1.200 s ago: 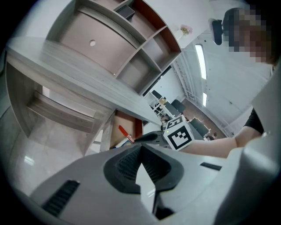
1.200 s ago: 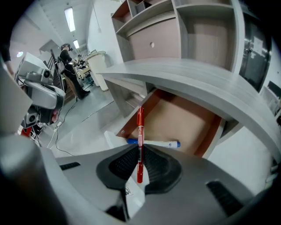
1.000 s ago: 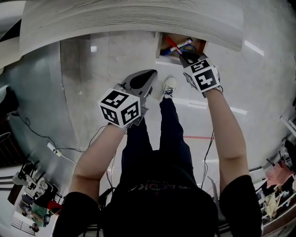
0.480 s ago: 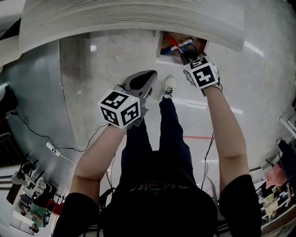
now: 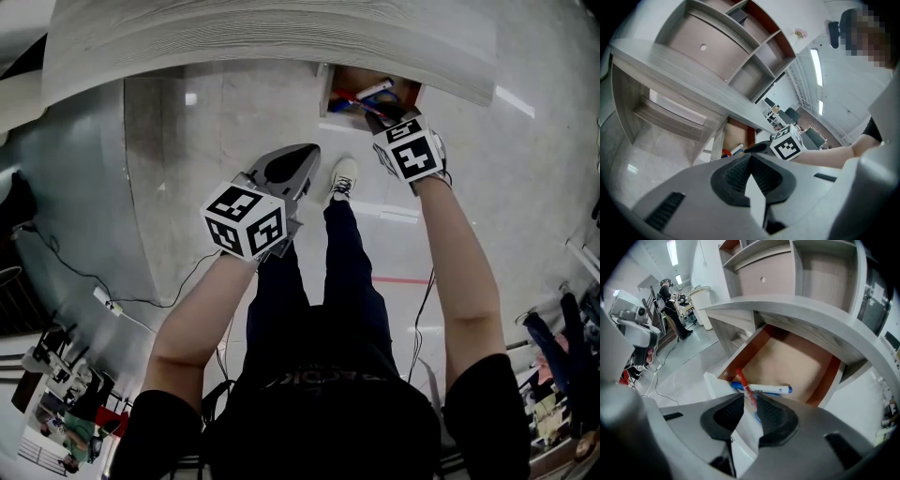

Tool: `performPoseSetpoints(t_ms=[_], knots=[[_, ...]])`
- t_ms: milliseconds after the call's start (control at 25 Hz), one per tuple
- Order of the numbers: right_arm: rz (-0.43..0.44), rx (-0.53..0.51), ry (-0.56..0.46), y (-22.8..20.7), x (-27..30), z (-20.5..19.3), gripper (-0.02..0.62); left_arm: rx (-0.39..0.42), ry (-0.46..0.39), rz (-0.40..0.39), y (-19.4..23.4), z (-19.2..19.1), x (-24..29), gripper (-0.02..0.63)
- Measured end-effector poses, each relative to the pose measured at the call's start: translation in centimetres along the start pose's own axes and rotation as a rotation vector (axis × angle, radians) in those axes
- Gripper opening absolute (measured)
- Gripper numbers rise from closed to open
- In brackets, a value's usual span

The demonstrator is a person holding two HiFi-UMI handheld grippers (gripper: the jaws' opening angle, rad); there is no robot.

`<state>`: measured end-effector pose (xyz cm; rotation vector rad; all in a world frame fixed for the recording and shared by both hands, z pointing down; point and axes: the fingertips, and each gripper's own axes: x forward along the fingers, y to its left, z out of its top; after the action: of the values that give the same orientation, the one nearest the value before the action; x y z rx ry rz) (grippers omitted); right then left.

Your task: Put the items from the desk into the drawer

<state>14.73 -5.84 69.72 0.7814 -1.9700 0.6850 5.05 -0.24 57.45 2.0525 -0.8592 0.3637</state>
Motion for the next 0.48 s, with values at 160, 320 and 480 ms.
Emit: performPoseSetpoints(t_ms=[160, 320, 480], knots=[[-0.004, 0.003, -0.017, 0.0, -0.8, 0.6, 0.048, 0.006, -0.006, -0.005, -0.4, 0.5, -0.4, 0.005], [0.001, 0.04, -0.077, 0.5, -2.3, 1.7, 0.018, 0.021, -0.016, -0.012, -0.8, 1.1, -0.9, 0.003], [0.006, 0.113, -0.17, 0.8, -5.2, 3.7, 0.017, 0.043, -0.036, -0.025, -1.6, 2.5, -1.6, 0.003]])
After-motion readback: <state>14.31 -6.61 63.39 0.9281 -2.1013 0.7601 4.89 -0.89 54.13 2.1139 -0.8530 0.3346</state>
